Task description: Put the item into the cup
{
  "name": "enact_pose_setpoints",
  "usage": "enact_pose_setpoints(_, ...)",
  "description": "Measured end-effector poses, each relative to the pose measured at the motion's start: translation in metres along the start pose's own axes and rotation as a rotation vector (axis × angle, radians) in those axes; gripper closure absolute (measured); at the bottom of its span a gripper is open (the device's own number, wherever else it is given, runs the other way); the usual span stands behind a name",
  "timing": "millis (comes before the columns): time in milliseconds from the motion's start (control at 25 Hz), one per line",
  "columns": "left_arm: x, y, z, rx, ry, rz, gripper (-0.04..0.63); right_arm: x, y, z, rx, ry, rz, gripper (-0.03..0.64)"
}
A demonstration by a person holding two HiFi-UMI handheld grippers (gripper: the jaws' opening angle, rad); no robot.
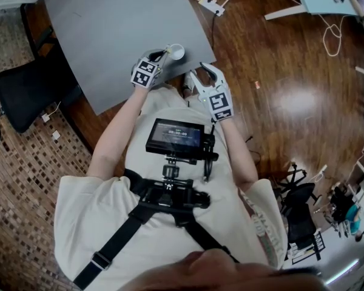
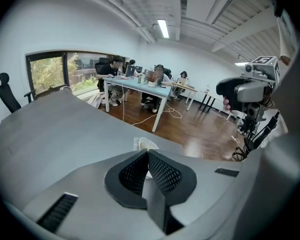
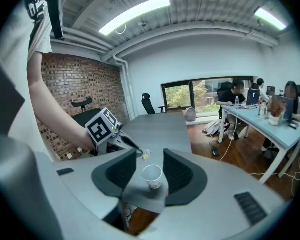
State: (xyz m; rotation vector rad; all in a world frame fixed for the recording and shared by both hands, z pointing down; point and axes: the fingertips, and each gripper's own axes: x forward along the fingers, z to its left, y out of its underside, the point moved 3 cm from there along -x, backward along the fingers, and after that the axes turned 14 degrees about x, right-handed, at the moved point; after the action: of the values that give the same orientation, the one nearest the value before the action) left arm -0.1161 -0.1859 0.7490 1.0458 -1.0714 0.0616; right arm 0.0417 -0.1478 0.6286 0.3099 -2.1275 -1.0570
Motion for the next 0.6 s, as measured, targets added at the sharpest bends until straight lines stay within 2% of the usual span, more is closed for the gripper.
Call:
enact_pose_setpoints(360,0.036,-0.009,-0.016,0.063,0.065,0.097,0.593,-0.02,0.024,-0.025,0.034,0.033,0.007,0.436)
enact_pose_setpoints(600,0.057,0.0,-0.02,0.122,0.104,0.173,0.592,-0.025,0.027,-0.029,0.049,0.057,0.003,0.436)
